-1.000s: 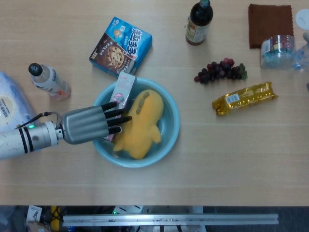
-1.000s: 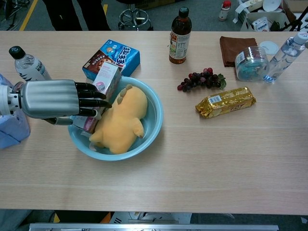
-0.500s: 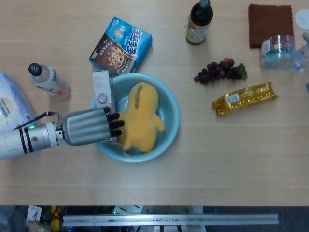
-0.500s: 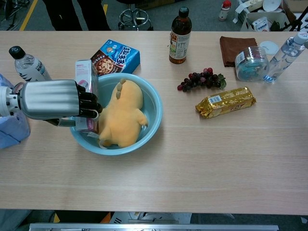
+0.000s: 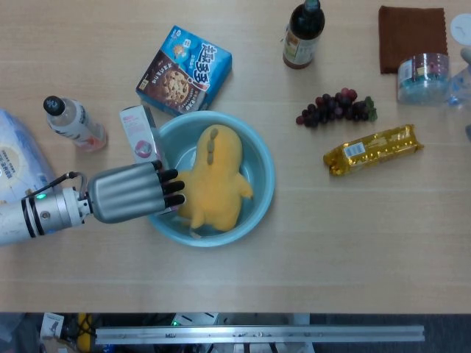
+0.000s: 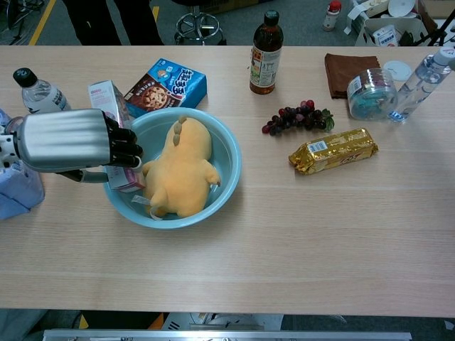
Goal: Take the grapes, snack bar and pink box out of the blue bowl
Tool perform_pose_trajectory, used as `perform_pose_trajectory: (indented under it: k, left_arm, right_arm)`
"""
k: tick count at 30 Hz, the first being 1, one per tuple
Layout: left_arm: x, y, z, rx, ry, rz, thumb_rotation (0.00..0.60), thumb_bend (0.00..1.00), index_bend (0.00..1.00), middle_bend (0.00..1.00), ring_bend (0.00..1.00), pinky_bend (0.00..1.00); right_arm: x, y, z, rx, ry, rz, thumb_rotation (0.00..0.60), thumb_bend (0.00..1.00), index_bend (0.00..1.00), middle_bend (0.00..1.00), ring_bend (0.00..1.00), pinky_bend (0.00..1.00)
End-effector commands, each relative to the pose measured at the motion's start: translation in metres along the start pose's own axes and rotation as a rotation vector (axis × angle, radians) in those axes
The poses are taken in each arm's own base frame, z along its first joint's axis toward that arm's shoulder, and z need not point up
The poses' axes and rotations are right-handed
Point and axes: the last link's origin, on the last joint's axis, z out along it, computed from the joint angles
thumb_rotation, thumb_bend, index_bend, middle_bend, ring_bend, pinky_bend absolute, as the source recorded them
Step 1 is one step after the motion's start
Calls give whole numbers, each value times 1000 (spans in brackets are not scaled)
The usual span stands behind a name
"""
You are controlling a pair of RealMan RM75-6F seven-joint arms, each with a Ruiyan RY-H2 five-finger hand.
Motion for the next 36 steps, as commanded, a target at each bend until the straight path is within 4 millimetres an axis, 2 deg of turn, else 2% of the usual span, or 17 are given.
perform_pose_trajectory:
  k: [1,9,20,28,36]
  left_arm:
    - [8,-3,-6,28,16,2,600,299,469,389,398,690]
    - [24,-11,-33,97,6,14,600,298,469,388,398,690]
    - [27,-4,-72,179,-75,7,600,299,469,388,398,690]
    - [23,11,-87,174,-142,-5,600,298,469,386,398,690]
    - [30,14,-84,168,-122,10,600,298,469,384,399,690]
  right_arm:
    - [0,-1,0,3,1,2,600,292,0,162,121,326]
    - [0,-3,1,13,2,7,600,292,0,163,122,326]
    - [-4,-5,5,24,-7,14,600,292,0,165,125,327]
    - [-7,-5,6,27,-14,19,600,292,0,166,126,326]
    - [-8,-3,5,25,-13,22,600,292,0,166,127,327]
